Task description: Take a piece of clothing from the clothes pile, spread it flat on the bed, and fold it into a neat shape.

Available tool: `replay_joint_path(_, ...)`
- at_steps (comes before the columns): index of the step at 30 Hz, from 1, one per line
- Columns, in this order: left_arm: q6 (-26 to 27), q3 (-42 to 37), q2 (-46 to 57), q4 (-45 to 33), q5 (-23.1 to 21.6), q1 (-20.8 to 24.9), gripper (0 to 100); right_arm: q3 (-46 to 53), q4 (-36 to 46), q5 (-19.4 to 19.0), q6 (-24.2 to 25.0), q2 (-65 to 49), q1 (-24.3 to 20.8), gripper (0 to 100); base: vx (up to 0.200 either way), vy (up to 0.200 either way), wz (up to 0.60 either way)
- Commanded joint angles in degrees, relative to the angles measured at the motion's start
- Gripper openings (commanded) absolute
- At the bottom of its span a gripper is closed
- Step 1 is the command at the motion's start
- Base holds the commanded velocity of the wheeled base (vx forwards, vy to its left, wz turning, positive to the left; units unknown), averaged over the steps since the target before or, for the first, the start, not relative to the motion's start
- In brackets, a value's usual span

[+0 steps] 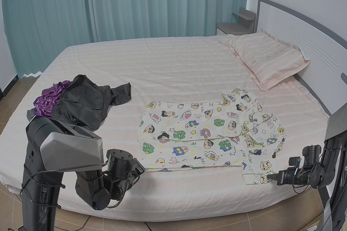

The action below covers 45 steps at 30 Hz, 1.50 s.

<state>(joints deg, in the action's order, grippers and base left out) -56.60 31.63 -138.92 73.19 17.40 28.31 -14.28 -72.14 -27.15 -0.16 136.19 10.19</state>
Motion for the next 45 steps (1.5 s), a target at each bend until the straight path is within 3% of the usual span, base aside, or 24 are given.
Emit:
replay_joint_path(1,0.0,0.01,-0.03,0.02,0.01,-0.01,0,0.39,-0.01,-0.01,-0.11,-0.23,0.27,0,0.0,0.0,0.0)
replay_joint_path(17,0.09,-0.08,-0.12,0.02,0.01,0.08,0,1.88,-0.98,1.48,-0.02,-0.14,2.11,0,0.0,0.0,0.0)
replay_joint_path(18,0.09,-0.08,-0.12,0.02,0.01,0.08,0,1.88,-0.98,1.48,-0.02,-0.14,2.11,100,0.0,0.0,0.0)
replay_joint_path(31,0.09,0.01,-0.21,0.02,0.27,0.08,0,1.44,-1.33,1.48,0.25,0.65,1.41,100,0.0,0.0,0.0)
replay_joint_path(38,0.09,0.01,-0.38,0.02,0.27,-0.01,0,0.04,-0.45,2.36,3.5,0.65,-3.42,100,0.0,0.0,0.0)
replay_joint_path(39,0.18,0.01,-0.38,0.02,0.27,-0.01,0,-0.14,-0.45,3.07,3.59,0.56,-4.21,0,0.0,0.0,0.0)
replay_joint_path(45,0.18,0.01,-0.38,0.02,0.36,0.08,0,-0.84,1.3,5.44,3.67,0.13,-4.83,0,0.0,0.0,0.0)
